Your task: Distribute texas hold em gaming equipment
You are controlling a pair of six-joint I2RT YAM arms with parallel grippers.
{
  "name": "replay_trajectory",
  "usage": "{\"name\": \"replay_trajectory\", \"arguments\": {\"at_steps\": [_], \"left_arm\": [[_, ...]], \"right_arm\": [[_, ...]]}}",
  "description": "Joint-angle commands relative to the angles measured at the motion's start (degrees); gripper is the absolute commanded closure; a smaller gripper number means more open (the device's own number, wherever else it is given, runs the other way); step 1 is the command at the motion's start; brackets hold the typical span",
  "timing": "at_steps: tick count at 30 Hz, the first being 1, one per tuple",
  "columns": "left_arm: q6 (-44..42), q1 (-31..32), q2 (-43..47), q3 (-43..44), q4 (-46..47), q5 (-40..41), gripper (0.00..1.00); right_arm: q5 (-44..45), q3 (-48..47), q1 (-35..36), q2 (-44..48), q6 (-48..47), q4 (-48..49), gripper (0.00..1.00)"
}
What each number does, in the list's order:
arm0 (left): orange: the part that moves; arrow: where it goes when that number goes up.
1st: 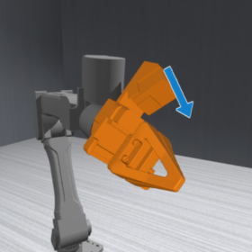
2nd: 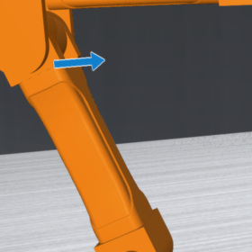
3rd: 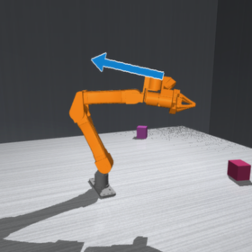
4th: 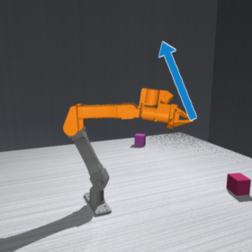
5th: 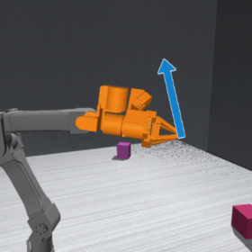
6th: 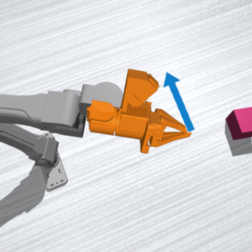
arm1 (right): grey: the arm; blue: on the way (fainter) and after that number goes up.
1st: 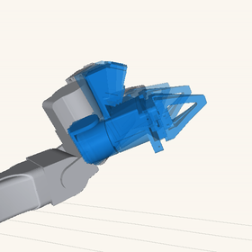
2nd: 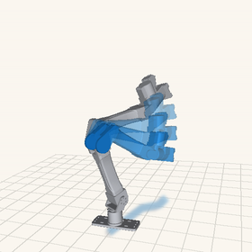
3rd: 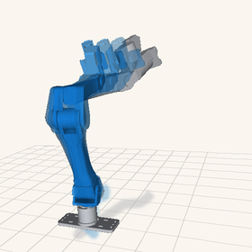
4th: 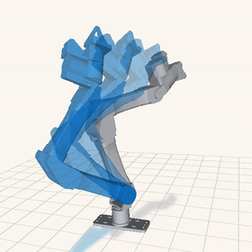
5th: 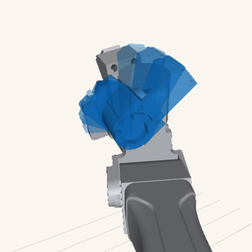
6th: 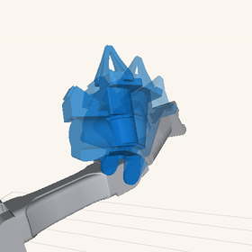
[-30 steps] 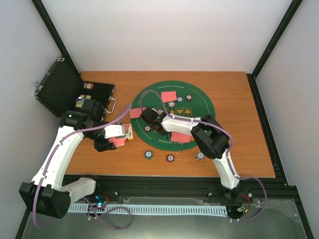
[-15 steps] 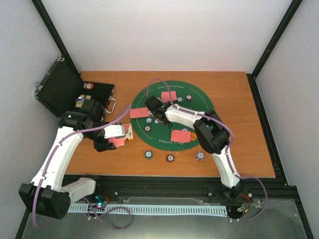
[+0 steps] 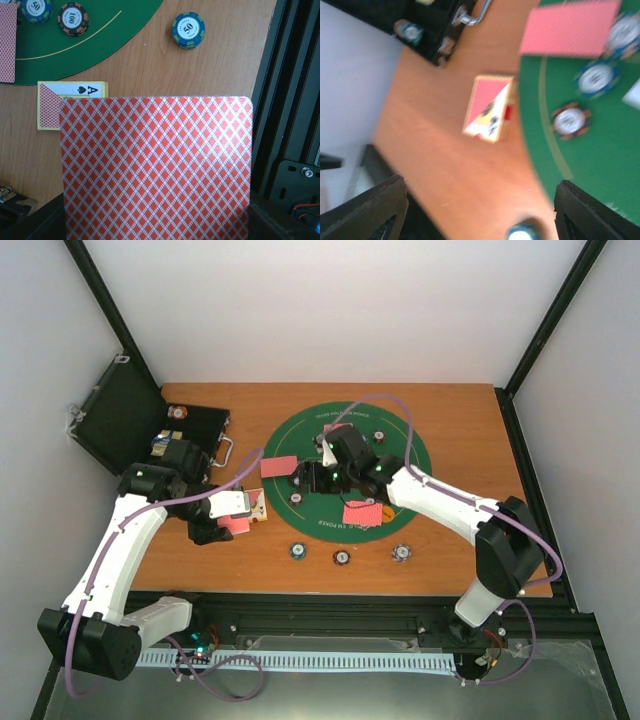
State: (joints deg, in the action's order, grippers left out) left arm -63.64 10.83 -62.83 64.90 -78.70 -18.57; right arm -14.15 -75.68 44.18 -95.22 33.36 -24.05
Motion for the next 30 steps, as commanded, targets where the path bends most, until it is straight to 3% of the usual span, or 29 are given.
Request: {"name": "replay_trajectory", "arguments": {"at_steps": [1,9,30], "left_arm": [[-1.0,0.1,1.0,1.9,-0.8,-1.6,0.97],[-1.0,0.1,0.9,2.0,-0.6,-2.0,0.97],[-0.9,0.1,0.2,2.9,-1.2,-2.6,0.97]], "right_arm": [[-18.6,10.0,2.7,2.5,19.4,18.9,0.2],[-21.4,12.3,8.8,2.2,28.8,30.5,0.18],[-24.2,10.0,15.1,-5.6,37.1,44.9,0.22]]}}
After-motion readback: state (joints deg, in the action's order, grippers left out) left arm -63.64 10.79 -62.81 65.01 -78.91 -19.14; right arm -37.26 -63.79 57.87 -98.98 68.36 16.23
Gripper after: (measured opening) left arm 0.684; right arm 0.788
